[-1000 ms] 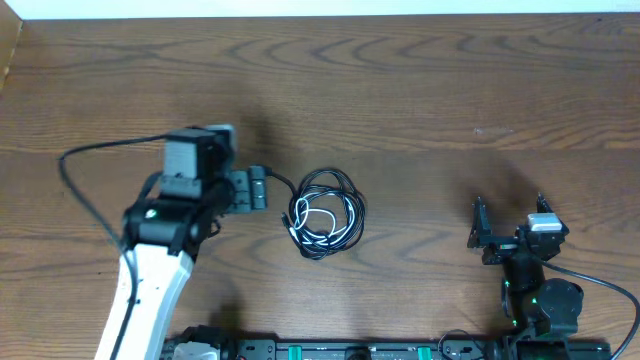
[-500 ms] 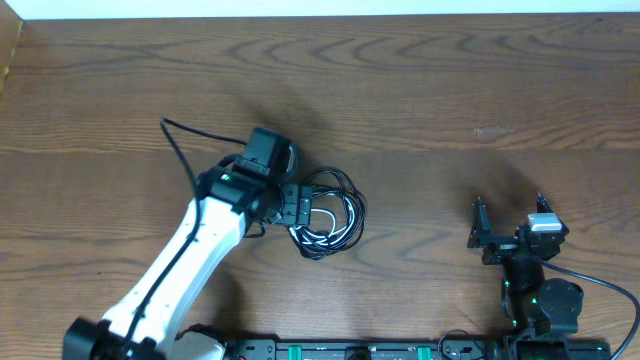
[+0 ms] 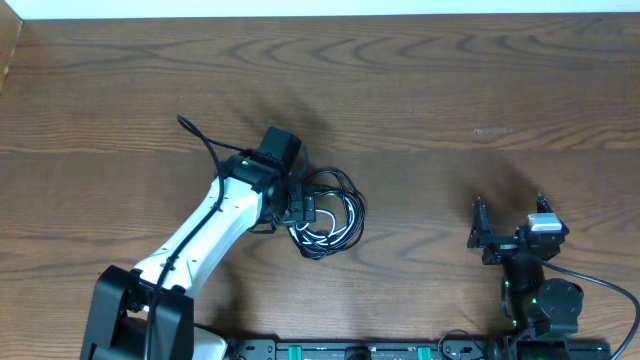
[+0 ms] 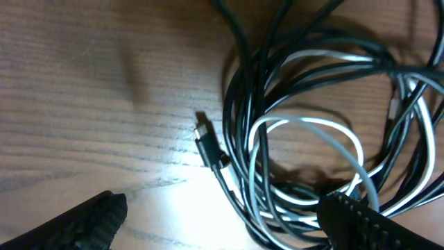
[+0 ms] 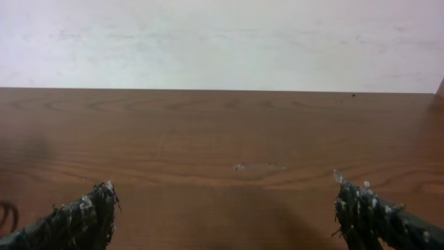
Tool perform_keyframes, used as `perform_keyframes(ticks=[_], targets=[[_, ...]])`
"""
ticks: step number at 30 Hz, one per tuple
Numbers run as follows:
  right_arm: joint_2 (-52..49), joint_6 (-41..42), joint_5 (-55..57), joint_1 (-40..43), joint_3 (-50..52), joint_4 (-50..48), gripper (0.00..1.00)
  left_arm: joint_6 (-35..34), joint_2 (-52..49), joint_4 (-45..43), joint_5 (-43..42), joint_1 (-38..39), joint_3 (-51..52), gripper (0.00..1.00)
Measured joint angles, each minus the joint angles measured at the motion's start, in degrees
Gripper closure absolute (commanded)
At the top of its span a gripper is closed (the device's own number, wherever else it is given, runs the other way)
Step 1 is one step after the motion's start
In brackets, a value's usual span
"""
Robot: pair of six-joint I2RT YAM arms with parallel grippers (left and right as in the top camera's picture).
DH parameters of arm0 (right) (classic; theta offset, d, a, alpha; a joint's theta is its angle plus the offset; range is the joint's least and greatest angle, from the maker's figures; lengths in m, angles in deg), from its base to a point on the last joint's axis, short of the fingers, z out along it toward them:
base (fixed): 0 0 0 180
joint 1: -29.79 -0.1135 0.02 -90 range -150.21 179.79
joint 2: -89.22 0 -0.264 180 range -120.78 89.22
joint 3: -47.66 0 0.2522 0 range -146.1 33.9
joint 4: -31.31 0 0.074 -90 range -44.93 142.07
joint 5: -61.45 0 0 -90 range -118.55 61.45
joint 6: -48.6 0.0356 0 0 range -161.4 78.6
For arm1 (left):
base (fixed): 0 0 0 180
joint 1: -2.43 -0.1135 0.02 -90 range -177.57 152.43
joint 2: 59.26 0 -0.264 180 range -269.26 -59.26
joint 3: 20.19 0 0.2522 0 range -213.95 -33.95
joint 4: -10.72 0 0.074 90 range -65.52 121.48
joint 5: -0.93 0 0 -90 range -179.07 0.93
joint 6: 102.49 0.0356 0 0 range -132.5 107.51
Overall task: Untangle cables
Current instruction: 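Reach the left gripper forward and grasp the tangled black-white cable bundle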
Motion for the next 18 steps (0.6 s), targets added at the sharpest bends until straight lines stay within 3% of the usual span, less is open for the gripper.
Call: perform_keyframes(ticks=[18], targets=[[0.0,0.0,0.0,0.0,0.0,0.0,0.01,-2.62,-3.91,-2.16,-0.02,1.86,0.7,0.07]])
